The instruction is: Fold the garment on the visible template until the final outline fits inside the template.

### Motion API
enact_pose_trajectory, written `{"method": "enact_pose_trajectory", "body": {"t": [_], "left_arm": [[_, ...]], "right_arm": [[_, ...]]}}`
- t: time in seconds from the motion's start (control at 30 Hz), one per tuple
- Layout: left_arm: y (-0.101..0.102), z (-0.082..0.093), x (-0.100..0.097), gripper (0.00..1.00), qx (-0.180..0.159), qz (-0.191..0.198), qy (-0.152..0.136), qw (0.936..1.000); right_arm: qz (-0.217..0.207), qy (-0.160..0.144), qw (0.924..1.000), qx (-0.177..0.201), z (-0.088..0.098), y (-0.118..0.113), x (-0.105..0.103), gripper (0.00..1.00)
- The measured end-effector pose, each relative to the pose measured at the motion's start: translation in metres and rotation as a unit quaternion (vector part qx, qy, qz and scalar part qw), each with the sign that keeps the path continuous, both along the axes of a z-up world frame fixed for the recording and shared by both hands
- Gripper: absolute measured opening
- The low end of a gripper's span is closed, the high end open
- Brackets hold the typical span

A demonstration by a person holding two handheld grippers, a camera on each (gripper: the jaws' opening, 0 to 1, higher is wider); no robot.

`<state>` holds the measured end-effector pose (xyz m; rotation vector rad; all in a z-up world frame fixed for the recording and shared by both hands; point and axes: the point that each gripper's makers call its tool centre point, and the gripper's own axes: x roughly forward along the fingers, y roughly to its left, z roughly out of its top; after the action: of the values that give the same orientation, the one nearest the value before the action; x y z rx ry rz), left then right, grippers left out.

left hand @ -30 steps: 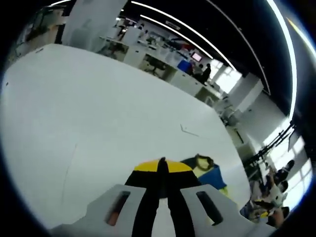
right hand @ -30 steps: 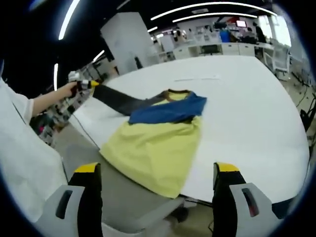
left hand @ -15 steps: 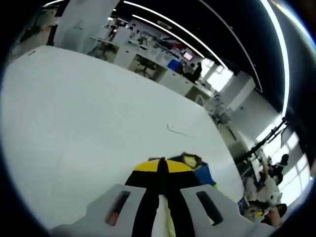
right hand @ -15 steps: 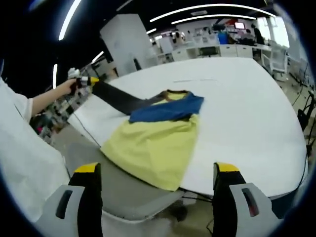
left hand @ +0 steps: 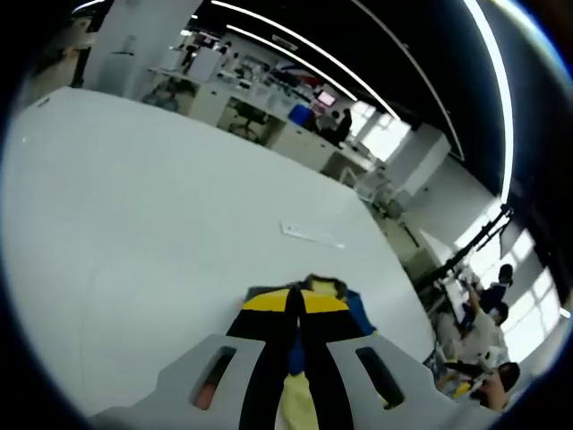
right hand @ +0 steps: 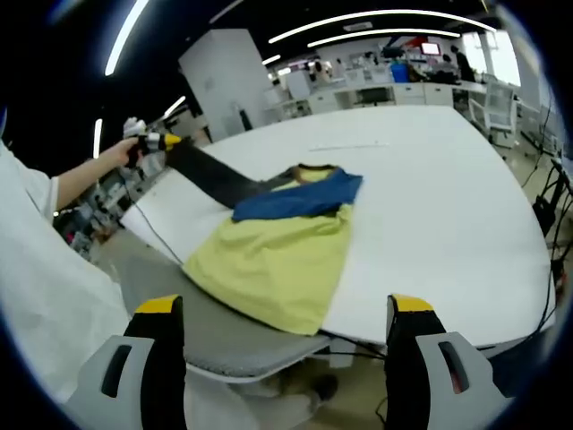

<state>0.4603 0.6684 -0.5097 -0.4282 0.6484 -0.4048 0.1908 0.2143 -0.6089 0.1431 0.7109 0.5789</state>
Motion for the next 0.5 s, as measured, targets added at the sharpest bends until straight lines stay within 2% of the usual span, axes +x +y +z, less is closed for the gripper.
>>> {"method": "enact_pose_trajectory", "body": {"t": [0.2, 0.4, 0.5], "left_arm": [[-0.033, 0.011, 0.001, 0.0, 0.001, -0.036, -0.013, 0.9993], [-0.066, 0.016, 0.006, 0.0, -0.003, -0.069, -0.018, 0.9974], [-0.075, 0.016, 0.008, 0.0, -0.005, -0.079, -0.018, 0.9967]], "right_arm": [[-0.017, -0.003, 0.9999, -0.002, 0.002, -0.012, -0.008, 0.93], [-0.027, 0.0, 0.9996, -0.005, 0.0, -0.015, -0.02, 0.93], [-0.033, 0.002, 0.9994, -0.005, 0.0, -0.017, -0.027, 0.93]]}}
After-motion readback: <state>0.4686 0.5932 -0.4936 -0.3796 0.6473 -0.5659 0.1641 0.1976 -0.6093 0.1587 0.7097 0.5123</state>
